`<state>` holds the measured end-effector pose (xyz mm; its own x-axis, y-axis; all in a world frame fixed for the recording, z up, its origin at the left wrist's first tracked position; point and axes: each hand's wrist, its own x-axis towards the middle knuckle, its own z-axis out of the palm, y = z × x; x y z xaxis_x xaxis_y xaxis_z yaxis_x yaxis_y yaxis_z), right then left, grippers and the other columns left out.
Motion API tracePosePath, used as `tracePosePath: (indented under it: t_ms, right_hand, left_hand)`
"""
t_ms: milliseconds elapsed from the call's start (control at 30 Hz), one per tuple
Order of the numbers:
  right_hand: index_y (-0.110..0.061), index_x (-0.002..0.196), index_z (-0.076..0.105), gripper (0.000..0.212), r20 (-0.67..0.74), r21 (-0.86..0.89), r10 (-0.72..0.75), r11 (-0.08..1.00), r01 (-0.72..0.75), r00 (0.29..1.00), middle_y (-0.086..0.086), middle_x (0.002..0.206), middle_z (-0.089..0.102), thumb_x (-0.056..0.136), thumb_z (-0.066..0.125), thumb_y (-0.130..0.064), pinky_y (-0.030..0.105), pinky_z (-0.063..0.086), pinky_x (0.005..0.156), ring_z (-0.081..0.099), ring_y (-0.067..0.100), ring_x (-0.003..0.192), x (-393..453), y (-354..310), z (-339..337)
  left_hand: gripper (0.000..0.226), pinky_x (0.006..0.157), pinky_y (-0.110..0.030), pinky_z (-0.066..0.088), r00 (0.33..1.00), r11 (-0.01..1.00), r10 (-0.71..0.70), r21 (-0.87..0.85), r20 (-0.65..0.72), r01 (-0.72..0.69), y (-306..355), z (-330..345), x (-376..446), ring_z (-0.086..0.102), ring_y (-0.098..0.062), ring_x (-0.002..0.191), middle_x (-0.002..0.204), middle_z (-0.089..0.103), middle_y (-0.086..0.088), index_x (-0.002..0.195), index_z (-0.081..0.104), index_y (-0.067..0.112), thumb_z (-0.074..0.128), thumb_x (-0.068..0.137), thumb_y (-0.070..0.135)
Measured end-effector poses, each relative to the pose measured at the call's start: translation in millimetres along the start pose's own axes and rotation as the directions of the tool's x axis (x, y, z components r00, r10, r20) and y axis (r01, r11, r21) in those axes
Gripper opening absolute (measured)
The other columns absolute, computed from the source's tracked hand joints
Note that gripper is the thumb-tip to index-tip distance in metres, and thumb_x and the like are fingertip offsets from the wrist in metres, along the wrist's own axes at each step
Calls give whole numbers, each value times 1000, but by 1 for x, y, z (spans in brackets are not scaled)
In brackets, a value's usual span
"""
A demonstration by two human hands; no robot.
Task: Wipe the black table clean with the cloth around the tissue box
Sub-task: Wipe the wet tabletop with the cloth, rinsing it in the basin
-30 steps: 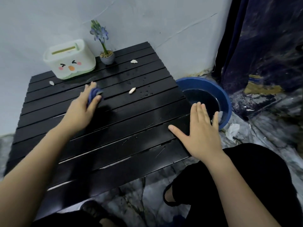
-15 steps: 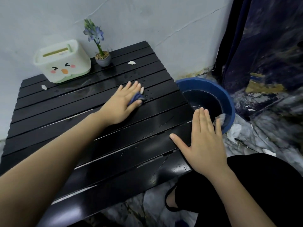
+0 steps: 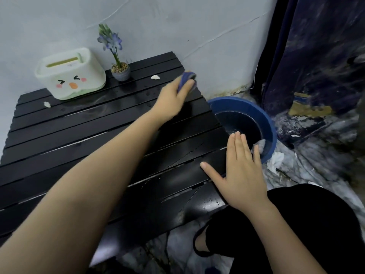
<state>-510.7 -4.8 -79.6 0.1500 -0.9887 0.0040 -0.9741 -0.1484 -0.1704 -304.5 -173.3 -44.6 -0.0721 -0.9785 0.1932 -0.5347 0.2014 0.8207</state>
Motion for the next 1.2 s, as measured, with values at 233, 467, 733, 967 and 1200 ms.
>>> tracePosePath:
  t_ms: [233, 467, 733, 967, 1200]
  right_hand:
    - [-1, 158, 5, 113, 13, -2, 7, 1000, -7, 1000, 16, 168, 7, 84, 8, -87, 53, 8, 125, 3, 26, 156, 1, 1, 0]
    - [-1, 158, 4, 111, 30, -13, 21, 1000, -20, 999, 17, 168, 6, 86, 17, -84, 53, 7, 125, 2, 27, 156, 1, -1, -2]
    - [2, 158, 7, 108, 18, -54, 10, 998, -9, 1000, 19, 167, 10, 89, 19, -81, 54, 4, 125, 4, 29, 156, 0, -3, -2]
    - [1, 158, 7, 108, 16, -97, 19, 995, -17, 1000, 20, 167, 10, 89, 14, -82, 52, -2, 123, 6, 29, 156, 1, -4, -2]
    - [-1, 158, 6, 110, 10, -49, 14, 999, -14, 1000, 17, 168, 9, 86, 11, -85, 50, -7, 122, 3, 26, 156, 2, -1, 0]
  left_hand:
    - [49, 112, -18, 30, 988, 950, -133, 275, -72, 148, -49, -144, -135, 42, -2, 132, 148, 44, 16, 145, 45, 23, 46, 100, 42]
    - [64, 125, -39, 5, 965, 786, -233, 607, 117, 116, -84, -200, -275, 0, -10, 152, 164, 10, 13, 154, 15, 39, 39, 97, 56]
    - [73, 125, -44, 3, 934, 720, -40, 659, 355, -220, -50, -100, -183, -5, -25, 152, 165, 4, -2, 157, 9, 17, 24, 99, 58]
    - [68, 123, -44, 5, 813, 690, 106, 546, 573, -475, 5, 22, -64, 3, -29, 152, 165, 10, -8, 157, 12, 15, 28, 102, 51]
    - [56, 118, -36, 19, 864, 866, 119, 375, 489, -332, 35, 59, -28, 30, -30, 145, 153, 40, -15, 149, 35, 9, 41, 103, 39]
